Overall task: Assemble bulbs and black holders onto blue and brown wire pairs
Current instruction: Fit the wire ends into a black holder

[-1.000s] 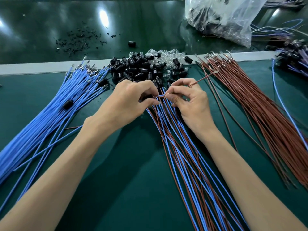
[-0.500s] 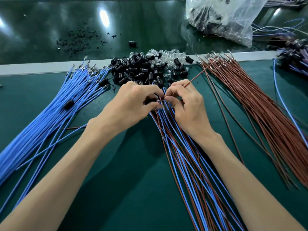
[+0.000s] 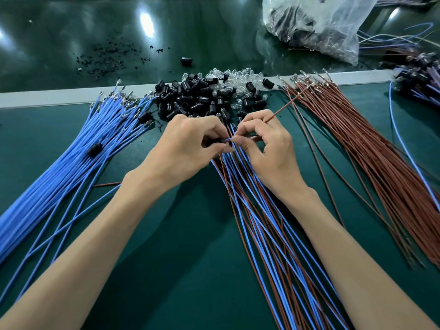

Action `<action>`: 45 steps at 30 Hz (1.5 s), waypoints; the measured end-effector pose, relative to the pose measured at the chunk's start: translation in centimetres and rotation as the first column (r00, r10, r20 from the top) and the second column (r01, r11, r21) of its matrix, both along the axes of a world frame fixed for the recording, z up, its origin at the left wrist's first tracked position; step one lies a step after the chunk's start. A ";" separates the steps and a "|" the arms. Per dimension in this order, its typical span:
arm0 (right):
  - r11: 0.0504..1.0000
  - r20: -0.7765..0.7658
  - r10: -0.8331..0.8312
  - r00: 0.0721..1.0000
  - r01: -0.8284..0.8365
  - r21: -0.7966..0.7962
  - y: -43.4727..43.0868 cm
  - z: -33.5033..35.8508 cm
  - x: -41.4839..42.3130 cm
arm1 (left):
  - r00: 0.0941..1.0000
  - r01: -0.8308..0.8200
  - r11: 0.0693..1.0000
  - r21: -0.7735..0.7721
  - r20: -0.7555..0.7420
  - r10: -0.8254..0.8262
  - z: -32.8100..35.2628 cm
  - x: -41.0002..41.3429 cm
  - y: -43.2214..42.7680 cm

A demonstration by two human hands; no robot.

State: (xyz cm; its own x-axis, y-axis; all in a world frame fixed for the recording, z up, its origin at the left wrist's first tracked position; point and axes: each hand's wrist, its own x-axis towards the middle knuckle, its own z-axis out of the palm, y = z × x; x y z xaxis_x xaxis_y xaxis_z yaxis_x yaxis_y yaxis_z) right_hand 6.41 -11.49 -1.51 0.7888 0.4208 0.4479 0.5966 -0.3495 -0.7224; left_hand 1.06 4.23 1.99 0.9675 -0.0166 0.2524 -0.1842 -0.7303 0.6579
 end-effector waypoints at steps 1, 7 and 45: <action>1.000 -0.001 0.026 1.000 -0.026 0.005 0.1 0.0 -0.1 | 1.000 0.007 1.000 -0.007 -0.005 -0.007 0.0 0.0 -0.1; 1.000 0.030 0.011 0.999 -0.011 0.019 0.2 -0.1 -0.2 | 0.999 0.037 0.999 -0.037 -0.024 -0.038 -0.3 -0.2 -0.7; 0.993 -0.231 0.039 0.972 -0.011 0.119 -2.5 0.6 1.9 | 0.796 0.153 0.972 -0.177 -0.562 -0.227 0.8 -0.5 7.8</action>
State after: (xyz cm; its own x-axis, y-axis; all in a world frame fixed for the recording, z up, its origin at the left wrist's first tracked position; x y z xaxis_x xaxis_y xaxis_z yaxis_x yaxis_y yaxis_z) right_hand 8.28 -13.98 -0.87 0.8671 0.3978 0.2998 0.4146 -0.2427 -0.8770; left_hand 0.59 12.01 2.82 0.9152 -0.2217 -0.3365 0.1278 -0.6323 0.7641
